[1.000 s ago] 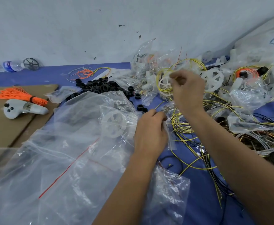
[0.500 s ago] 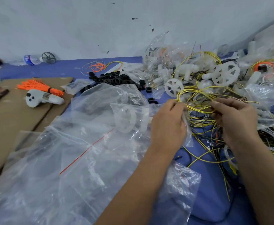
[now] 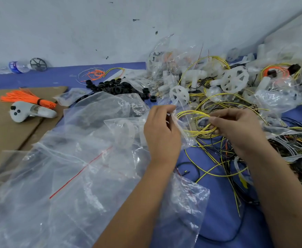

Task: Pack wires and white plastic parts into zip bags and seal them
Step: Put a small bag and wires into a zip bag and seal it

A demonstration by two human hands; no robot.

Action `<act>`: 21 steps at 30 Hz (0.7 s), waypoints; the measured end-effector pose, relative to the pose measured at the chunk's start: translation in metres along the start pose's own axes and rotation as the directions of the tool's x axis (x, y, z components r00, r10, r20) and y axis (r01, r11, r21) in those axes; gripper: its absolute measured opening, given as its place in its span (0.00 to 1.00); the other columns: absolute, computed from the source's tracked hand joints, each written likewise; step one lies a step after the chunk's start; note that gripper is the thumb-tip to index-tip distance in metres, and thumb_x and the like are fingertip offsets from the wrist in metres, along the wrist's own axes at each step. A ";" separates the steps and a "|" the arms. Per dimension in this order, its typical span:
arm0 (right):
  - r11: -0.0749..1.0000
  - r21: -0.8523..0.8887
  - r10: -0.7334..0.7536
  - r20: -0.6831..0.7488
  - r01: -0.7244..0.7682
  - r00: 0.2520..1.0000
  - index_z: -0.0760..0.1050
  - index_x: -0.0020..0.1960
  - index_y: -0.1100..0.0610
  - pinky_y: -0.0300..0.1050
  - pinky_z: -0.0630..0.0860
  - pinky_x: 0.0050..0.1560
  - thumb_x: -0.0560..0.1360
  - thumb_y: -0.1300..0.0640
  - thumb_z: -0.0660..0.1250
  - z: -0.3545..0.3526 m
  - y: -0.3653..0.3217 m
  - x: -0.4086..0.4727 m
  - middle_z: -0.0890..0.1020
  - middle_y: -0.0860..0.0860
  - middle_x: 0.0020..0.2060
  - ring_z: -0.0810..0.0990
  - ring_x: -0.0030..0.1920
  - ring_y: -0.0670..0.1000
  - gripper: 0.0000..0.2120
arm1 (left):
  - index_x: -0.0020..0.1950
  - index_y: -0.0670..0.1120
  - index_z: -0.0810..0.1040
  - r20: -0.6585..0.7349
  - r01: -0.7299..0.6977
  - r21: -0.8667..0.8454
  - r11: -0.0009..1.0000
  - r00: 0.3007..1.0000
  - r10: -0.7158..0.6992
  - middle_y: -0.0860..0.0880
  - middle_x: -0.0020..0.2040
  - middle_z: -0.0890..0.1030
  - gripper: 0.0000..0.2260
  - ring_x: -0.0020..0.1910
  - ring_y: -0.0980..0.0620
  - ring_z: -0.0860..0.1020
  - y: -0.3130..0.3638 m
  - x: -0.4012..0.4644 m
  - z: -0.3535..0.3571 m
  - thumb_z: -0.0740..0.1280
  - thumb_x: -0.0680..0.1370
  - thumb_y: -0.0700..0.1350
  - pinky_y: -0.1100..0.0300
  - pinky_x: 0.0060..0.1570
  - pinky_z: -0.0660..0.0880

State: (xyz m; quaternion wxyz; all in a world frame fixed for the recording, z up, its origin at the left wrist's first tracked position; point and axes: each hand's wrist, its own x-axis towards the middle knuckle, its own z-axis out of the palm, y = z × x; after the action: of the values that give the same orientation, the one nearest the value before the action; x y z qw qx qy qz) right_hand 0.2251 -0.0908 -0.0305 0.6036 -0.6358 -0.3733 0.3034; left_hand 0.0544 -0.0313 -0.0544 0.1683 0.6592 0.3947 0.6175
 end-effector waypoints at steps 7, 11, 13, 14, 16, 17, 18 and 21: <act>0.988 -0.078 -0.121 0.118 0.131 0.986 0.83 0.45 0.64 0.37 0.78 0.32 0.73 0.68 0.74 0.013 -0.004 -0.007 0.84 0.52 0.31 0.80 0.29 0.48 0.02 | 0.56 0.40 0.84 0.141 -0.202 0.073 0.977 0.972 0.191 0.45 0.52 0.82 0.10 0.52 0.45 0.79 0.005 -0.004 0.004 0.66 0.79 0.33 0.49 0.52 0.78; 0.994 -0.022 -0.101 0.202 0.108 0.974 0.82 0.46 0.65 0.39 0.79 0.33 0.74 0.69 0.73 0.022 -0.003 -0.011 0.85 0.58 0.35 0.81 0.31 0.51 0.02 | 0.56 0.38 0.85 0.167 -0.268 0.070 0.961 0.953 0.253 0.44 0.52 0.82 0.09 0.53 0.45 0.80 0.006 -0.007 0.007 0.68 0.79 0.34 0.54 0.56 0.76; 0.987 -0.099 -0.106 0.184 0.126 0.977 0.82 0.44 0.64 0.41 0.79 0.33 0.74 0.69 0.73 0.025 0.000 -0.011 0.85 0.59 0.36 0.83 0.31 0.52 0.02 | 0.56 0.38 0.85 0.161 -0.286 0.053 0.957 0.948 0.274 0.43 0.52 0.82 0.09 0.52 0.45 0.80 0.007 -0.008 0.008 0.67 0.79 0.35 0.57 0.56 0.75; 0.967 -0.198 -0.133 0.151 0.161 0.980 0.82 0.44 0.63 0.42 0.79 0.33 0.74 0.68 0.73 0.027 0.002 -0.010 0.86 0.57 0.35 0.84 0.31 0.51 0.02 | 0.56 0.38 0.85 0.157 -0.297 0.042 0.954 0.945 0.287 0.43 0.52 0.82 0.09 0.52 0.45 0.80 0.007 -0.008 0.008 0.67 0.79 0.35 0.58 0.57 0.75; 0.896 -0.375 -0.216 0.099 0.237 0.971 0.84 0.43 0.59 0.43 0.81 0.36 0.74 0.64 0.74 0.033 0.004 -0.012 0.86 0.52 0.34 0.85 0.34 0.49 0.02 | 0.56 0.38 0.85 0.153 -0.316 0.028 0.948 0.939 0.308 0.43 0.52 0.82 0.09 0.52 0.45 0.80 0.008 -0.008 0.009 0.67 0.79 0.36 0.58 0.57 0.75; 0.894 -0.372 -0.230 0.093 0.248 0.969 0.84 0.43 0.59 0.44 0.81 0.39 0.74 0.64 0.73 0.037 0.005 -0.014 0.86 0.53 0.35 0.85 0.36 0.50 0.02 | 0.56 0.37 0.85 0.153 -0.322 0.025 0.947 0.937 0.314 0.43 0.52 0.82 0.09 0.52 0.45 0.80 0.007 -0.008 0.010 0.67 0.79 0.35 0.58 0.57 0.75; 0.933 -0.277 -0.206 0.104 0.228 0.973 0.84 0.43 0.61 0.45 0.81 0.40 0.75 0.65 0.72 0.040 0.006 -0.015 0.86 0.55 0.36 0.85 0.37 0.51 0.03 | 0.56 0.37 0.85 0.153 -0.325 0.024 0.945 0.936 0.318 0.43 0.52 0.82 0.08 0.52 0.45 0.80 0.007 -0.008 0.010 0.68 0.79 0.35 0.57 0.57 0.75; 0.986 0.154 -0.085 0.157 0.061 0.984 0.82 0.46 0.65 0.44 0.79 0.37 0.76 0.71 0.69 0.044 0.003 -0.017 0.85 0.61 0.38 0.83 0.36 0.54 0.05 | 0.56 0.37 0.85 0.141 -0.334 0.023 0.942 0.934 0.328 0.43 0.52 0.82 0.08 0.52 0.44 0.80 0.006 -0.008 0.009 0.69 0.79 0.34 0.57 0.57 0.75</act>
State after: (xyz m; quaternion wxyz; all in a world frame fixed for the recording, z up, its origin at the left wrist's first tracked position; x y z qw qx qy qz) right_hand 0.1798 -0.0815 -0.0387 0.6274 -0.5480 -0.4209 0.3591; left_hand 0.0651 -0.0388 -0.0571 0.0730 0.7603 0.2803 0.5814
